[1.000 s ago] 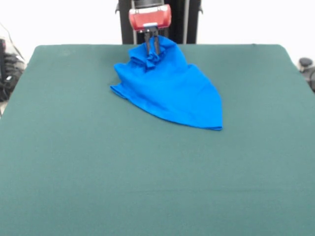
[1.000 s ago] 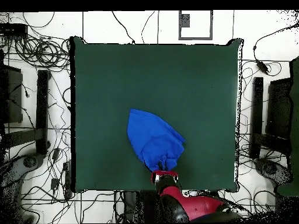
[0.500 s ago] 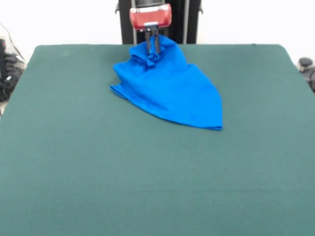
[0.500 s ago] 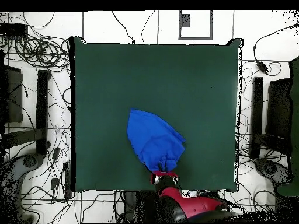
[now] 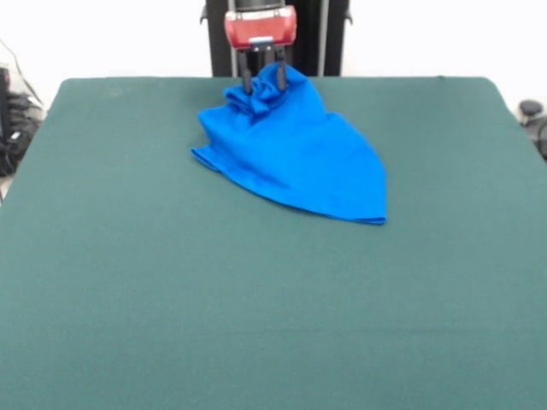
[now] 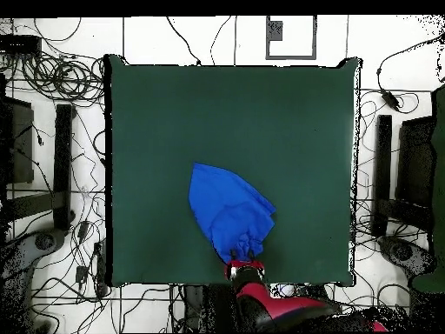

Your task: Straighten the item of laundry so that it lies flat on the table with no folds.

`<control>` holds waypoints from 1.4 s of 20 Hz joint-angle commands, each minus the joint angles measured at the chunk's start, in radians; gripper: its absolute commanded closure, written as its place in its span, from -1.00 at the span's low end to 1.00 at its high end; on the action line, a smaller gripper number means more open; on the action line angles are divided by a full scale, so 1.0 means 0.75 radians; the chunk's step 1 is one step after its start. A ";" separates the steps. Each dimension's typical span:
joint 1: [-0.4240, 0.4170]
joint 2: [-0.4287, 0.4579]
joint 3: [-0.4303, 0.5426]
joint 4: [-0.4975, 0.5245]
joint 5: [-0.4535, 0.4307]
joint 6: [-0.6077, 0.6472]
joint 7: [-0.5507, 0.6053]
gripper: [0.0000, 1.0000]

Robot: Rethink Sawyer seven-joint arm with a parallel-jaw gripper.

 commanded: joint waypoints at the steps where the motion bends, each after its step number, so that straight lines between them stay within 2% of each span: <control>1: 0.064 0.093 0.019 -0.076 0.049 -0.073 0.172 -1.00; 11: 0.070 0.084 0.013 -0.074 0.063 -0.069 0.174 -1.00; 18: 0.068 -0.015 0.022 -0.010 0.094 0.027 0.210 -1.00; 19: 0.061 -0.053 0.030 0.007 0.088 0.057 0.210 -1.00; 22: -0.009 -0.301 0.116 0.111 0.066 0.268 0.196 -1.00; 25: -0.144 -0.571 0.295 0.234 0.086 0.524 0.146 -1.00; 28: -0.238 -0.690 0.427 0.300 0.130 0.644 0.103 -1.00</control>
